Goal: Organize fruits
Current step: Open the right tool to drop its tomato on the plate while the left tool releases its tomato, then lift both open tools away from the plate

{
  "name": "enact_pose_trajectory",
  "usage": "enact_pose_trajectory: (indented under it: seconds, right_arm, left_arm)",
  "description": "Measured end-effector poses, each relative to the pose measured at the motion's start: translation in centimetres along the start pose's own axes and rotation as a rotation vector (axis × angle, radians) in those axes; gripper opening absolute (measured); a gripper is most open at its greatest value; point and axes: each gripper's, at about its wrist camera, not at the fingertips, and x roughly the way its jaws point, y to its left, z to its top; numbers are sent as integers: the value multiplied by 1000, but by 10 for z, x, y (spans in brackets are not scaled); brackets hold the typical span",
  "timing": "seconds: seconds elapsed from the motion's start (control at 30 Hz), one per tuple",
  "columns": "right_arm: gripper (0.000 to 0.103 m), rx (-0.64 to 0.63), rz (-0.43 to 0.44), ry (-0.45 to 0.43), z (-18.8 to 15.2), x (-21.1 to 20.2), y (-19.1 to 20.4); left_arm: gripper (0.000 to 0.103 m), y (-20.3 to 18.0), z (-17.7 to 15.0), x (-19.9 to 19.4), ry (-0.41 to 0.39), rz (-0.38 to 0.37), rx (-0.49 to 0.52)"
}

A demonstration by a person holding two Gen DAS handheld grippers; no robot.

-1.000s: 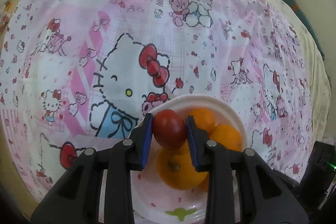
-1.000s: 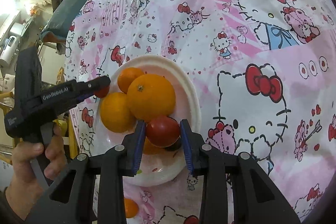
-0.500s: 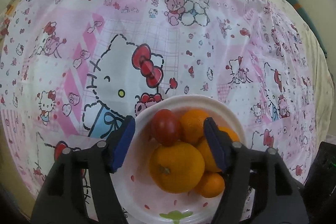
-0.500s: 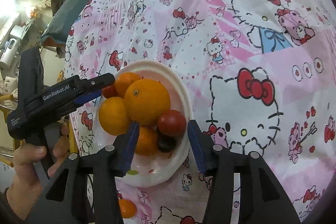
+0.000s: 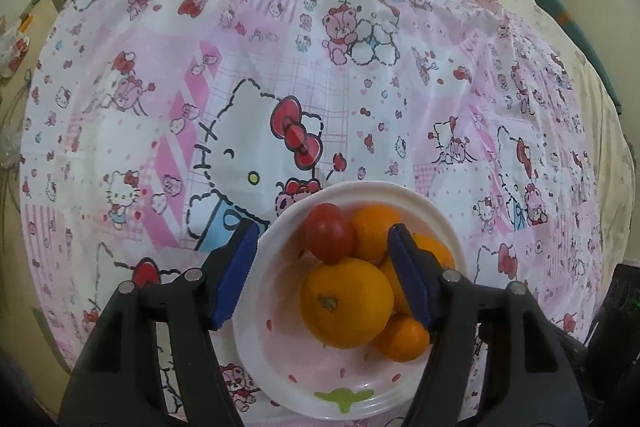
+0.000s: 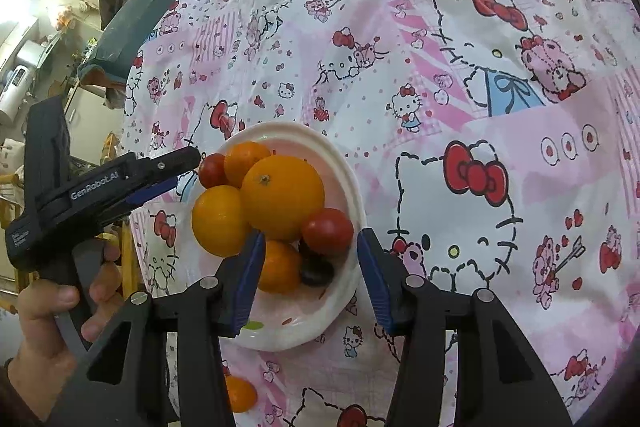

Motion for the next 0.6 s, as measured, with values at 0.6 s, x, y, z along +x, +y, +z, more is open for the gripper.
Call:
enact_pose_trajectory:
  seconds: [0.6]
  right_arm:
    - [51,-32,-9,-59,-27,-40,18]
  left_arm:
    - [64,15,-38,-56,-109,30,43]
